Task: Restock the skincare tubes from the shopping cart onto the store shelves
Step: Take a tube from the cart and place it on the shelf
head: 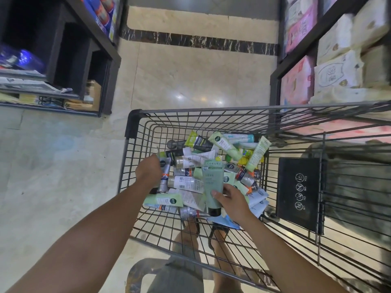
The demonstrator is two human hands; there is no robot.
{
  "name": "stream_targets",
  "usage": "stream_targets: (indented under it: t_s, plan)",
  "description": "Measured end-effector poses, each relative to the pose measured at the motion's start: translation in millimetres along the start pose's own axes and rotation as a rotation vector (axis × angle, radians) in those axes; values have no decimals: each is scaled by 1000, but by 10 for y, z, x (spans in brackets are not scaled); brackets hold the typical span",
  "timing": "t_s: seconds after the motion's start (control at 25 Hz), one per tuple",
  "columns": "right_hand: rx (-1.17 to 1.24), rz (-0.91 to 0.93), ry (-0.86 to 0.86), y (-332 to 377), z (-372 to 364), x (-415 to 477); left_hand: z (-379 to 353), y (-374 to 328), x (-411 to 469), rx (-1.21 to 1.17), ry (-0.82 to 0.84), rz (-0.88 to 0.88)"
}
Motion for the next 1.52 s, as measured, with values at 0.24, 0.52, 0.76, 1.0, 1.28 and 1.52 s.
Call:
stream_targets:
  t_s: [0.24, 0.52, 0.76, 1.0, 1.28, 1.52]
  plan:
    - [-40, 120, 24, 399, 198, -247, 512, -27, -369, -374, -47, 21]
    - [-32, 275, 60, 901, 579, -623, 1180, 15, -1145, -753, -125, 45]
    - [-36, 458, 114, 1493, 754, -1050, 1723, 129, -1914, -1165, -186, 37]
    - [-3, 632, 221, 2381, 527, -1701, 2292, 518, -2609, -1524, -249, 68]
    - [25, 811, 380, 3348, -395, -2690, 2989, 1642, -3160, -1671, -485, 113]
    - [53, 900, 496, 3792, -1686, -3700, 3331, 3163, -3518, -1750, -641, 108]
Point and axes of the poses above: each hand's wrist, its own x-axis towards the middle knuckle, its own z-axis out of the back of the hand, y = z × x, the point moved 3 cm from there along x, towards the middle knuckle, and after that the axes turned 14 degrees about -y, right-handed, at the moved point
